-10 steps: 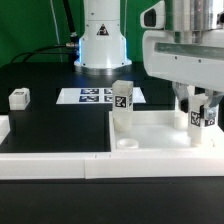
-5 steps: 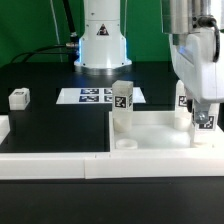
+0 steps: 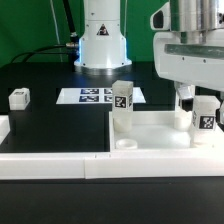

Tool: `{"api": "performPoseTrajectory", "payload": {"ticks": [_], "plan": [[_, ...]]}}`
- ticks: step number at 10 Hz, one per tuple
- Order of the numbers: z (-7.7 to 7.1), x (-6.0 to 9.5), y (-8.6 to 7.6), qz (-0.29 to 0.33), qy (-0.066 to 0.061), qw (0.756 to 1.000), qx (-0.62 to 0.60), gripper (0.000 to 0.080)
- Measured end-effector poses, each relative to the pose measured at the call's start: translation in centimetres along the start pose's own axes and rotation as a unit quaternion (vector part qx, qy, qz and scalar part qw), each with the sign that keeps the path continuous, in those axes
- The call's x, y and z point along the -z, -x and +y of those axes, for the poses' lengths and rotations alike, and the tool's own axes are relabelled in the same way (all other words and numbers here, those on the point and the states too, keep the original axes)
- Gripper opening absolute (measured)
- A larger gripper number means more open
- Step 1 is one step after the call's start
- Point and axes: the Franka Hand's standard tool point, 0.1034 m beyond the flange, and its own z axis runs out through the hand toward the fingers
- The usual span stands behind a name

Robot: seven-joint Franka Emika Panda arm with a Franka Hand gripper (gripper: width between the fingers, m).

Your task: Assemble square table

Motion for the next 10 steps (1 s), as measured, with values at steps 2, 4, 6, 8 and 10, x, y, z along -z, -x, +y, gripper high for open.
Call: {"api": "performPoseTrajectory", "payload": {"ticks": [2,4,6,8,10], "plan": [[0.0,0.0,-0.1,0.000,0.000,0.997,0.072,0.0649],[0.1,0.3,0.4,0.004,0.017,0.970,0.241,0.0649],[-0.1,0.0,0.9,0.003,0.019,0.926,0.377,0.0649],[-0.2,0.0,0.9,0.011,0.012,0.921,0.388,0.0649],[-0.1,-0.1,0.8,0.011,0.012,0.925,0.380,0.0415]]}}
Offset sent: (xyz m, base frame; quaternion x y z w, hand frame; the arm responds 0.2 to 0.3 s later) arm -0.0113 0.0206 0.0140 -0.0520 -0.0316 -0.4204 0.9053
